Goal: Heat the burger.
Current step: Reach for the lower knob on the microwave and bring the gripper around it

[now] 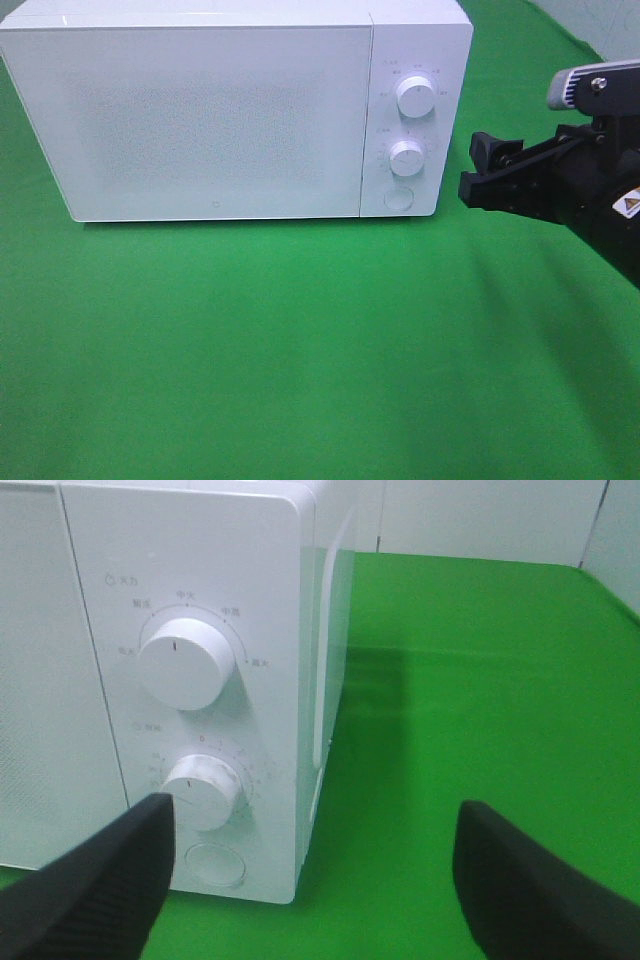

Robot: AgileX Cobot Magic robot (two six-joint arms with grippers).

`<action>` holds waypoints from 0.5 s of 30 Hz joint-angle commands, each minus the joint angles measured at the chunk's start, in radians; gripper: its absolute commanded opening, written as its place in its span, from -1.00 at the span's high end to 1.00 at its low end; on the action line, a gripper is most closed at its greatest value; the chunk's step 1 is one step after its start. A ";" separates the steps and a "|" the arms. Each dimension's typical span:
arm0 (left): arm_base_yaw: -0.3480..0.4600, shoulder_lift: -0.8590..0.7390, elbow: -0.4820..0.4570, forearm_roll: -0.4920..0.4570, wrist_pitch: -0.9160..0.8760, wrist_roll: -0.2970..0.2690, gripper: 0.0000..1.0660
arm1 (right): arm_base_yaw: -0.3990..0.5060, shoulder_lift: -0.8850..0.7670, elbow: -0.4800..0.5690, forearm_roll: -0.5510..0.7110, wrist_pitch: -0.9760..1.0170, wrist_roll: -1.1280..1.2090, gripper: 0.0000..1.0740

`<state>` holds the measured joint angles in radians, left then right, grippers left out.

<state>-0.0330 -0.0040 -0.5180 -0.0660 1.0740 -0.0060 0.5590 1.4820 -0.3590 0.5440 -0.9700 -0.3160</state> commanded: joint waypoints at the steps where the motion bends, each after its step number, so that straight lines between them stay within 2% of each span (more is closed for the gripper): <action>1: 0.003 -0.024 0.003 -0.003 -0.007 -0.002 -0.88 | 0.091 0.043 0.001 0.186 -0.121 -0.065 -0.39; 2: 0.003 -0.024 0.003 -0.003 -0.007 -0.002 -0.88 | 0.138 0.068 0.001 0.244 -0.178 -0.065 -0.39; 3: 0.003 -0.024 0.003 -0.003 -0.007 -0.002 -0.88 | 0.138 0.068 0.001 0.244 -0.178 -0.065 -0.39; 4: 0.003 -0.024 0.003 -0.003 -0.007 -0.002 -0.88 | 0.178 0.091 0.001 0.272 -0.209 -0.064 -0.39; 15: 0.003 -0.024 0.003 -0.003 -0.007 -0.002 -0.88 | 0.271 0.195 -0.002 0.278 -0.274 -0.048 -0.39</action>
<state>-0.0330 -0.0040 -0.5180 -0.0660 1.0740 -0.0060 0.8190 1.6560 -0.3580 0.8250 -1.2010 -0.3670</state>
